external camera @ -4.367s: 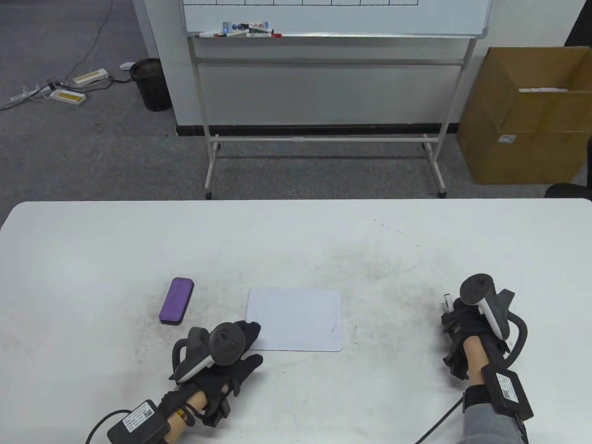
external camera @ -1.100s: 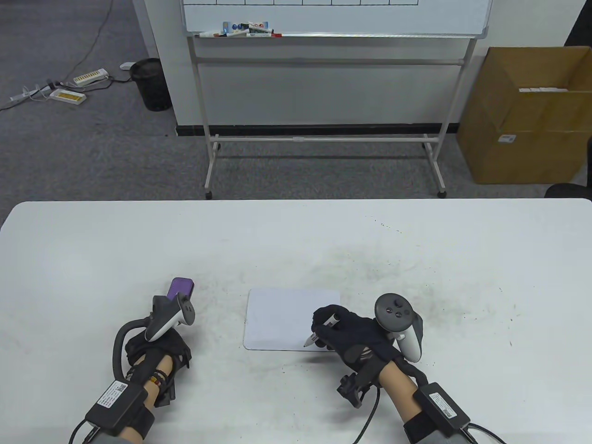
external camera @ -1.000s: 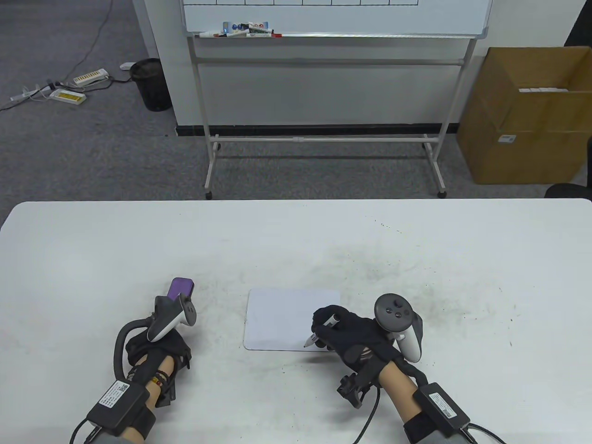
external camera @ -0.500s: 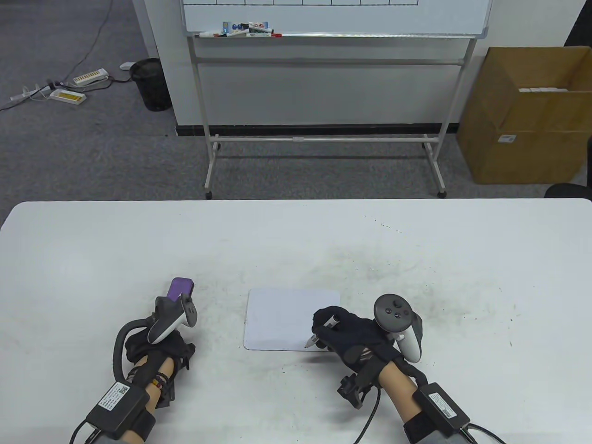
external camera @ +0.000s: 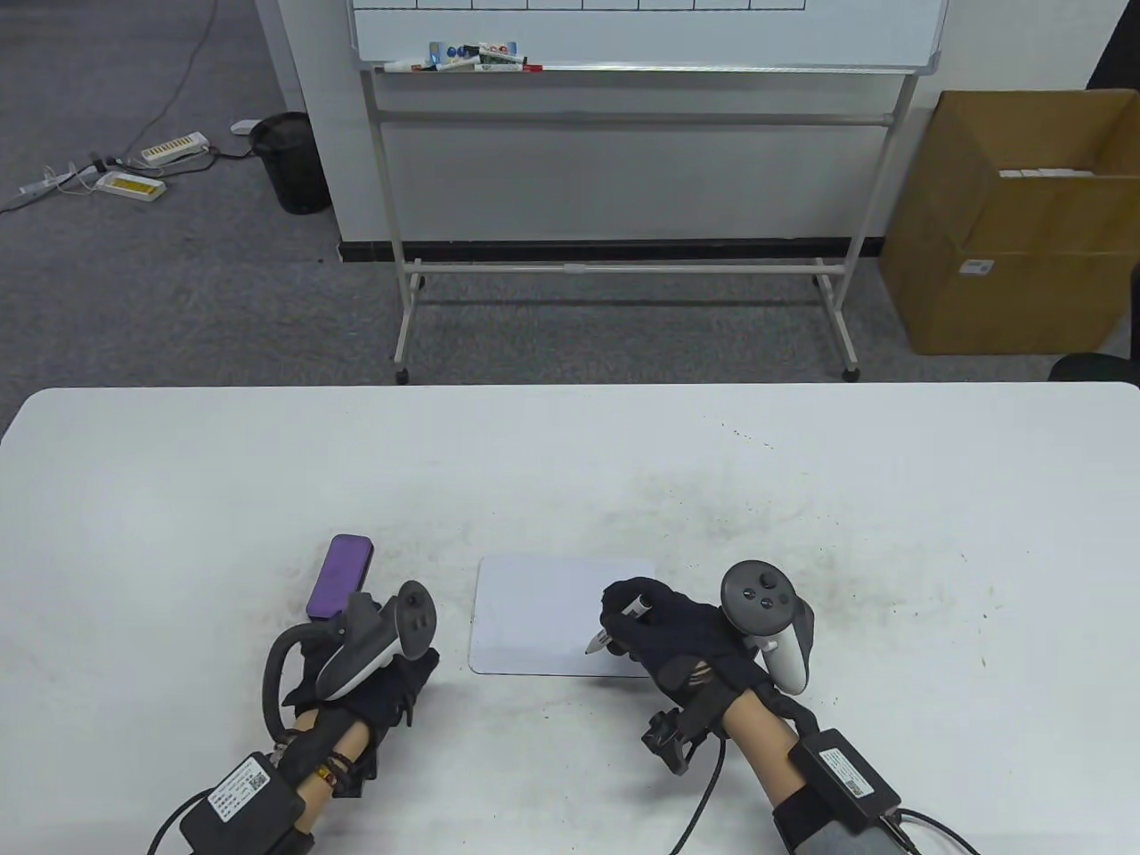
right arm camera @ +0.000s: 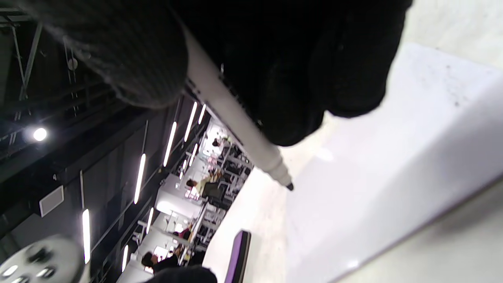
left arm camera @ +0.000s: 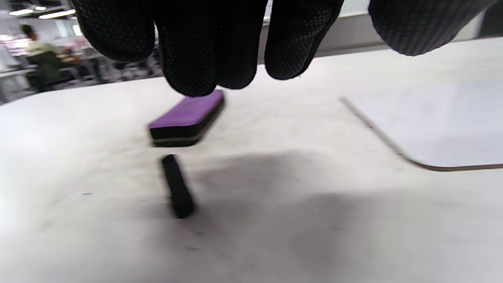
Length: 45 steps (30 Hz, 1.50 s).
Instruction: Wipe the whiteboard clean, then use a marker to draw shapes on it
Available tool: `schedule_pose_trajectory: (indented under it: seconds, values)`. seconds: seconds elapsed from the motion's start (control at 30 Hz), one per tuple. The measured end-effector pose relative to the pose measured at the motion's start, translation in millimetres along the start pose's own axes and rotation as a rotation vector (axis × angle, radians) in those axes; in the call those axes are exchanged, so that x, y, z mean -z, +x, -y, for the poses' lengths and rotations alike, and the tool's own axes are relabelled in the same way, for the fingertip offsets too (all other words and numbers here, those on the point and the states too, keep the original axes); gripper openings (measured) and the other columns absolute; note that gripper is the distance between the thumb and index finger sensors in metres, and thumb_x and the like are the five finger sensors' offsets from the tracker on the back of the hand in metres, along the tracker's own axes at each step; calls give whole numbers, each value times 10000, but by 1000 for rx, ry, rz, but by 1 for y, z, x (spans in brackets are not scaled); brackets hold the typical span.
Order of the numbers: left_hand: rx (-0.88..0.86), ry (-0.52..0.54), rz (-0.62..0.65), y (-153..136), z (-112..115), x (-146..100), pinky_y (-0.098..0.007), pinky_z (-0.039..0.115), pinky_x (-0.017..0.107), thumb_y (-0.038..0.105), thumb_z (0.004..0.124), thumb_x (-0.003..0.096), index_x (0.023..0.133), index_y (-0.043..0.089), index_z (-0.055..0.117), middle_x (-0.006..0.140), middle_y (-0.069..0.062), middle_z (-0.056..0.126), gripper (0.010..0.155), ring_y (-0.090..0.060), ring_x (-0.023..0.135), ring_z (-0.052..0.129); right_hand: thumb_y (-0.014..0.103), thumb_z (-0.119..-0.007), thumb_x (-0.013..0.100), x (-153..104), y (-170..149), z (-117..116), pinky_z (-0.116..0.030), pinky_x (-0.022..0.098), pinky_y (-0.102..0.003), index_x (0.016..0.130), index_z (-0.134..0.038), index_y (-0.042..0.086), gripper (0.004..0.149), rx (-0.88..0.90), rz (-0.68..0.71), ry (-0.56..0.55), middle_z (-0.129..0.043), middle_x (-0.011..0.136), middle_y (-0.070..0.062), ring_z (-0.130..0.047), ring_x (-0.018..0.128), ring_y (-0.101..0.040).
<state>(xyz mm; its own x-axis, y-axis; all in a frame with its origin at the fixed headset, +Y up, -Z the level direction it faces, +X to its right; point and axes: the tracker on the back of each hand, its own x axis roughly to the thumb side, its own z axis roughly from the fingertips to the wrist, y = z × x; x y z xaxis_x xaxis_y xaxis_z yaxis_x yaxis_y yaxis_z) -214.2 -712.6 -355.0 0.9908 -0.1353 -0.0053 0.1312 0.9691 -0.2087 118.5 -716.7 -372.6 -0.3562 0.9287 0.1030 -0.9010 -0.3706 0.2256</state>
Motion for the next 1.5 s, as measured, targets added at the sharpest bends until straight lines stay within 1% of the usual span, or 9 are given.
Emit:
schedule_pose_trajectory:
  seconds: [0.1, 0.17, 0.3, 0.63, 0.73, 1.0, 1.17, 1.4, 1.5]
  values:
    - [-13, 35, 87, 19, 4, -9, -602, 628, 745, 655, 658, 396, 1050, 352, 590, 1155, -10, 627, 724, -300, 1062, 703, 403, -909, 383, 6, 6, 4, -890, 449, -405, 836, -863, 277, 472, -45, 20, -79, -891, 855, -78, -1049, 627, -297]
    - [-2, 61, 131, 29, 6, -13, -631, 515, 801, 655, 654, 396, 1053, 371, 569, 1182, 21, 579, 721, -266, 1123, 618, 400, -919, 380, 10, 10, 4, -893, 436, -391, 821, -875, 283, 459, -46, 29, -124, -894, 851, -71, -1052, 609, -286]
    - [25, 63, 226, 43, 17, -14, -590, 475, 831, 659, 645, 394, 1067, 401, 513, 1217, 55, 479, 732, -230, 1167, 517, 378, -947, 367, 19, 15, -3, -942, 405, -367, 788, -903, 258, 440, -21, 27, -167, -911, 831, -87, -1074, 581, -308]
    - [-12, -60, 305, 46, 37, 0, -561, 417, 845, 645, 645, 396, 1069, 417, 485, 1229, 108, 410, 729, -175, 1182, 434, 363, -973, 353, 49, 27, -33, -963, 371, -349, 767, -904, 250, 435, -98, 19, -180, -924, 805, -83, -1094, 540, -303]
    - [-34, -123, 324, 47, 43, 2, -562, 402, 844, 639, 646, 398, 1070, 410, 487, 1228, 114, 409, 728, -167, 1179, 435, 365, -983, 346, 60, 23, -47, -974, 357, -343, 759, -911, 255, 433, -130, 1, -158, -935, 795, -82, -1105, 529, -296]
    - [-11, -198, 336, 49, 47, 6, -543, 407, 841, 630, 645, 401, 1074, 398, 454, 1220, 121, 383, 737, -145, 1170, 441, 348, -1004, 332, 84, 6, -80, -1011, 337, -332, 741, -931, 244, 428, -181, -48, -104, -950, 780, -94, -1133, 516, -292]
    - [-76, -261, 340, 46, 44, 10, -546, 399, 838, 624, 642, 415, 1077, 389, 458, 1218, 114, 364, 726, -155, 1169, 416, 346, -1002, 333, 90, 0, -90, -1008, 342, -334, 741, -929, 244, 427, -178, -46, -76, -949, 781, -93, -1129, 519, -301]
    - [-127, -298, 343, 42, 43, 14, -551, 395, 837, 625, 641, 417, 1077, 392, 473, 1215, 120, 365, 720, -151, 1169, 408, 344, -995, 338, 96, -5, -97, -1002, 353, -334, 746, -925, 244, 426, -174, -59, -49, -943, 789, -91, -1124, 531, -298]
    - [-133, -305, 345, 41, 42, 14, -553, 391, 836, 624, 641, 417, 1077, 393, 473, 1215, 124, 361, 720, -151, 1169, 401, 351, -967, 352, 98, -10, -98, -995, 377, -328, 768, -897, 259, 431, -221, -64, -54, -923, 809, -83, -1112, 560, -282]
